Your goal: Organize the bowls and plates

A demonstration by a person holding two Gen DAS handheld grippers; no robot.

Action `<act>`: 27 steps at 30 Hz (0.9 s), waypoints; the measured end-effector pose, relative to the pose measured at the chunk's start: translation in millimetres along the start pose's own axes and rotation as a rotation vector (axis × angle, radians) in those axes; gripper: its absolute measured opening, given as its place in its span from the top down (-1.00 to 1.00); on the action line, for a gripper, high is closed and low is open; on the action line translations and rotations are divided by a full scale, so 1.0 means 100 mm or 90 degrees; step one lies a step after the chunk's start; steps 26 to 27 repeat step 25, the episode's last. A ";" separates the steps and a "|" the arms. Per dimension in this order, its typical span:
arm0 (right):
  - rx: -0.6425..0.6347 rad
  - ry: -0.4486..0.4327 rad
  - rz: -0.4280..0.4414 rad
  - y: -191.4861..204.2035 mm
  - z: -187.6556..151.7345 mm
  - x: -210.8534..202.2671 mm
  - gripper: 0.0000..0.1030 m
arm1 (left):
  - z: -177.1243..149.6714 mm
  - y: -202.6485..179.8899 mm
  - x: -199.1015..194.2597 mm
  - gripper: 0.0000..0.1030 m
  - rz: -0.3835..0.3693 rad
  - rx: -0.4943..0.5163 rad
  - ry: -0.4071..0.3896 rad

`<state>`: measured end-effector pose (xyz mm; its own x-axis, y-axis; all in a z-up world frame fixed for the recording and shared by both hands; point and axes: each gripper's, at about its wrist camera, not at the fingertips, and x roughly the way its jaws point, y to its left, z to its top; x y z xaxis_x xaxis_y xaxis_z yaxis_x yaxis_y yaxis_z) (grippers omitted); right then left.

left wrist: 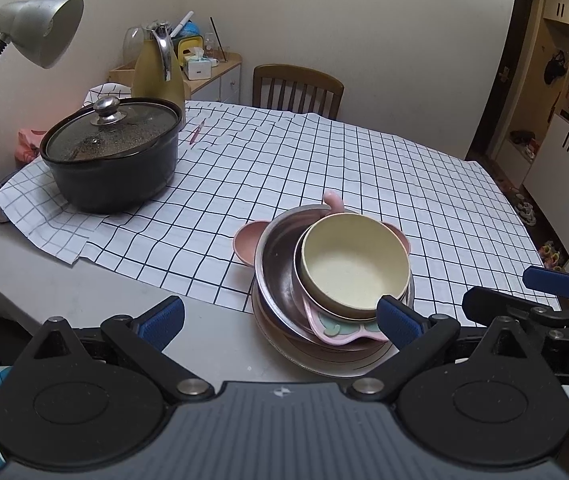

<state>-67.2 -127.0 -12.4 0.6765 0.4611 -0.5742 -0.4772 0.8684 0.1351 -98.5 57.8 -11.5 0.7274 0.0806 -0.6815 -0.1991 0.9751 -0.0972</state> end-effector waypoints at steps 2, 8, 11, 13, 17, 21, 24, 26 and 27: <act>0.001 0.001 -0.001 0.01 0.00 0.01 -1.00 | 0.00 0.02 0.02 -1.00 -0.002 -0.001 0.002; 0.000 0.005 -0.005 0.05 -0.01 0.05 -0.99 | 0.00 0.04 0.05 -1.00 -0.012 0.008 0.006; 0.007 0.006 -0.008 0.06 -0.02 0.07 -0.99 | 0.00 0.06 0.07 -1.00 -0.016 0.011 0.008; 0.011 0.006 -0.010 0.06 -0.02 0.08 -0.99 | 0.00 0.07 0.08 -1.00 -0.020 0.013 0.008; 0.016 0.005 -0.017 0.08 -0.03 0.08 -0.99 | 0.01 0.08 0.09 -1.00 -0.028 0.020 0.008; 0.022 0.004 -0.024 0.09 -0.03 0.09 -0.99 | 0.01 0.10 0.10 -1.00 -0.042 0.020 0.007; 0.025 0.003 -0.029 0.12 -0.04 0.10 -0.99 | 0.03 0.12 0.10 -1.00 -0.044 0.027 0.005; 0.026 0.002 -0.031 0.13 -0.05 0.10 -0.99 | 0.03 0.12 0.10 -1.00 -0.045 0.029 0.004; 0.026 0.002 -0.031 0.13 -0.05 0.10 -0.99 | 0.03 0.12 0.10 -1.00 -0.045 0.029 0.004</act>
